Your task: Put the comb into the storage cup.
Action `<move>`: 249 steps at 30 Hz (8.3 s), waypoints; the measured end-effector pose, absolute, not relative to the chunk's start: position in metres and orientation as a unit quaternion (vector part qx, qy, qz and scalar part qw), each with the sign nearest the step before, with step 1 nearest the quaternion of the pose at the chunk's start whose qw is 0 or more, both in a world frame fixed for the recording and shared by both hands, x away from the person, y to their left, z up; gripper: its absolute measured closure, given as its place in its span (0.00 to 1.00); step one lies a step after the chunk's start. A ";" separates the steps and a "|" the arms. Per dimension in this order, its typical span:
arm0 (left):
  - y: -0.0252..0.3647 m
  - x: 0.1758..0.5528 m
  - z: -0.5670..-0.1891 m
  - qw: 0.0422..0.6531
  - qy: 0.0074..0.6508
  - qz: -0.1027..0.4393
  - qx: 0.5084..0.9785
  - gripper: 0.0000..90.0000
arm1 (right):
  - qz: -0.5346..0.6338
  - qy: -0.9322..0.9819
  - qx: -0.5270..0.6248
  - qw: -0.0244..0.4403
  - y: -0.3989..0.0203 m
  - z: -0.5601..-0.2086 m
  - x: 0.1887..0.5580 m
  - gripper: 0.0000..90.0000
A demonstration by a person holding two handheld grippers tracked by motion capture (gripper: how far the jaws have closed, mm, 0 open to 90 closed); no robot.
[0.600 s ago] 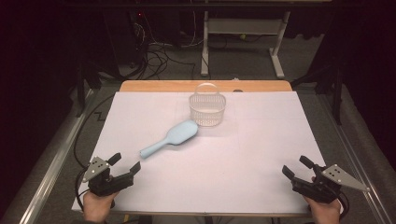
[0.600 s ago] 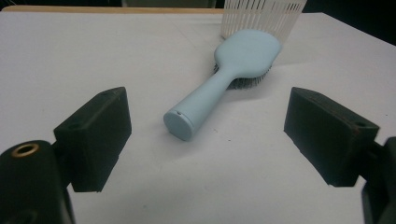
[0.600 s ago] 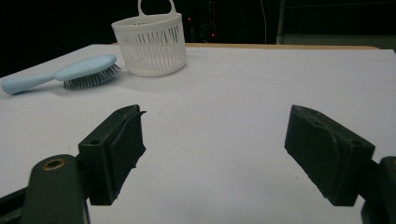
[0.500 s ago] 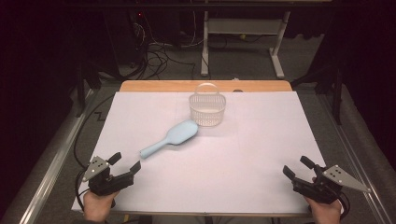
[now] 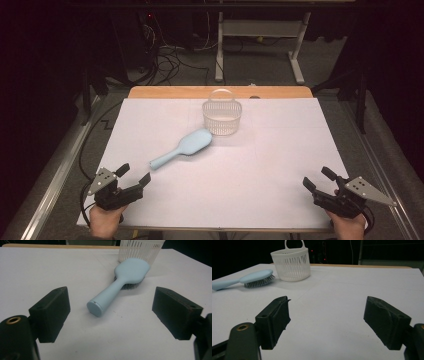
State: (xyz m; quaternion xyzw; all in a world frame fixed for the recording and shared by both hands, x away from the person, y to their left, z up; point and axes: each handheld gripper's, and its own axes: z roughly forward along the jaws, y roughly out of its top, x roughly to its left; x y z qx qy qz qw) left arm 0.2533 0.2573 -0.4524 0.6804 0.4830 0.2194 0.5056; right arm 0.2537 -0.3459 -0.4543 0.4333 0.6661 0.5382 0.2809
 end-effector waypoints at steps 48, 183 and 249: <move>0.243 0.267 -0.439 0.525 0.460 0.226 0.679 0.16 | 0.537 0.668 0.434 0.279 -0.345 -0.454 0.255 0.20; 0.162 0.388 -0.407 0.324 0.430 0.173 0.825 0.15 | 0.548 0.671 0.421 0.268 -0.346 -0.452 0.254 0.21; 0.141 0.420 -0.441 0.155 0.411 0.055 0.897 0.43 | 0.536 0.682 0.419 0.268 -0.347 -0.454 0.255 0.23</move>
